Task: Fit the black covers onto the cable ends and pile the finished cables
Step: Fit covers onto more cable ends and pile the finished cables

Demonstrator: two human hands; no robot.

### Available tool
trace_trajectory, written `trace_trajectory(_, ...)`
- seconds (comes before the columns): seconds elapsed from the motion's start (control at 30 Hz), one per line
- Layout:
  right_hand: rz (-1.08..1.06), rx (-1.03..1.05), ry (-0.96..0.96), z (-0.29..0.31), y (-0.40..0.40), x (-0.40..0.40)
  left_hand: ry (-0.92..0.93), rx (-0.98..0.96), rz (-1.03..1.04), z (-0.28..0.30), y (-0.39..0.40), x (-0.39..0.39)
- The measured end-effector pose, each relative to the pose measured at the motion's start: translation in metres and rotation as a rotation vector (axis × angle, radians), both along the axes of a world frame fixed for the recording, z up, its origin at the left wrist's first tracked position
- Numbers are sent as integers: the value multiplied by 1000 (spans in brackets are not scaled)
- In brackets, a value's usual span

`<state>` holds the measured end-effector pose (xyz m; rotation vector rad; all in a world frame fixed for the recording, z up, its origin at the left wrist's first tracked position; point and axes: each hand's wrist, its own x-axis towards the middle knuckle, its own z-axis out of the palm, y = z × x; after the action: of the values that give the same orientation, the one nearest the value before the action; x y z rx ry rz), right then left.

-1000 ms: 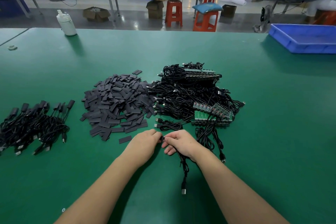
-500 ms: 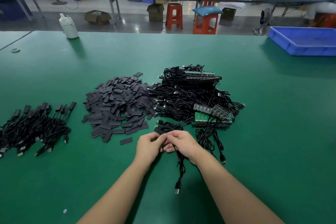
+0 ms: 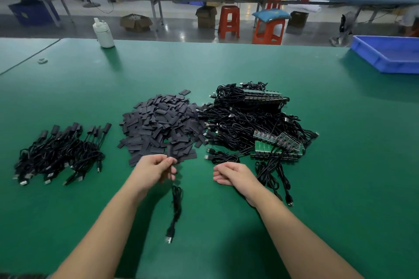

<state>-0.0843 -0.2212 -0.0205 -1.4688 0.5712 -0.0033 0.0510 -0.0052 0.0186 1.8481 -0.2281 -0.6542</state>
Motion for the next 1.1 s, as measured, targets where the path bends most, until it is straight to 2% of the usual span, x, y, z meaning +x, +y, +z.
trace_trajectory(0.2,27,-28,8,-2,1,0,-351,361,260,14,66,78)
trace_trajectory(0.4,21,-45,12,-3,2,1,-524,744,202,15,79,149)
trace_trajectory(0.67,11,-71,25,-8,2,4,-571,839,-9,-31,82,135)
trace_trajectory(0.8,20,-81,24,-9,0,3,-809,913,-78,-45,87,129)
trace_trajectory(0.87,22,-83,20,-9,0,2,-898,1021,-17,-51,89,124)
trace_trajectory(0.97,23,-82,19,-10,0,2,-787,1128,82,-54,93,118)
trace_trajectory(1.1,24,-85,20,-10,0,2,-773,1100,10,-54,103,121)
